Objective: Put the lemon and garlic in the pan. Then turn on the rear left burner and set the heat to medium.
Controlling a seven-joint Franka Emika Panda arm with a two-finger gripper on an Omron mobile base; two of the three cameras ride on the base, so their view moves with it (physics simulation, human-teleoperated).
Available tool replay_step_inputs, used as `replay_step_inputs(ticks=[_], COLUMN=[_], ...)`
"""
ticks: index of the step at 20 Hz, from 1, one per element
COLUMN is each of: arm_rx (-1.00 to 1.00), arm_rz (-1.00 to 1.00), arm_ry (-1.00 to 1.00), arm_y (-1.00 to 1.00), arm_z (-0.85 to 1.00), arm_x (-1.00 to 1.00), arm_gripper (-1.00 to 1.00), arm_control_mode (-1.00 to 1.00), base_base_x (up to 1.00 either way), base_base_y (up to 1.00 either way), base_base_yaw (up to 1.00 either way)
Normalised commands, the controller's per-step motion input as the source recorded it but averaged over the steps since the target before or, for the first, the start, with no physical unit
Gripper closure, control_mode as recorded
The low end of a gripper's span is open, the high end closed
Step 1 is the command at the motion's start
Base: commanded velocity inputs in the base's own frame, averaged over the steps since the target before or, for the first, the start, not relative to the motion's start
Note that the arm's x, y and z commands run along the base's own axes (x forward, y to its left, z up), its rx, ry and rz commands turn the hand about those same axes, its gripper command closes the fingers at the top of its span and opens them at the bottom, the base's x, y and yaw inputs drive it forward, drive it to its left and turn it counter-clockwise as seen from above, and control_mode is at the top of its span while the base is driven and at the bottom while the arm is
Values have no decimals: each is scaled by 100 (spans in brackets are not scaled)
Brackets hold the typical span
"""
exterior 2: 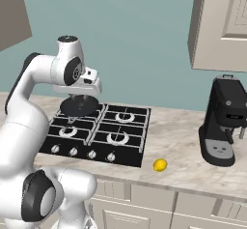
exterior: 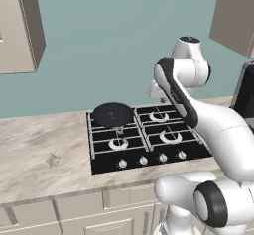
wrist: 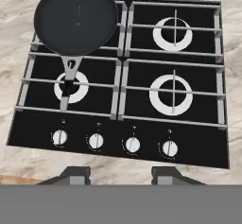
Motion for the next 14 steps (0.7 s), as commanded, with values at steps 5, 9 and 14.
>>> replay_step_inputs(ticks=[5,9,14], arm_rx=[0,-1,-6], arm_rz=[0,0,-3], arm_ry=[5,10,19], arm_y=[0,-18,-81], arm_z=[-11,-40,-26], arm_x=[-18,-3,0], arm_gripper=[-100,-100,-100], arm_control_mode=[-100,-100,-100], base_base_x=[0,0,0], base_base_y=[0,0,0], base_base_yaw=[0,0,0])
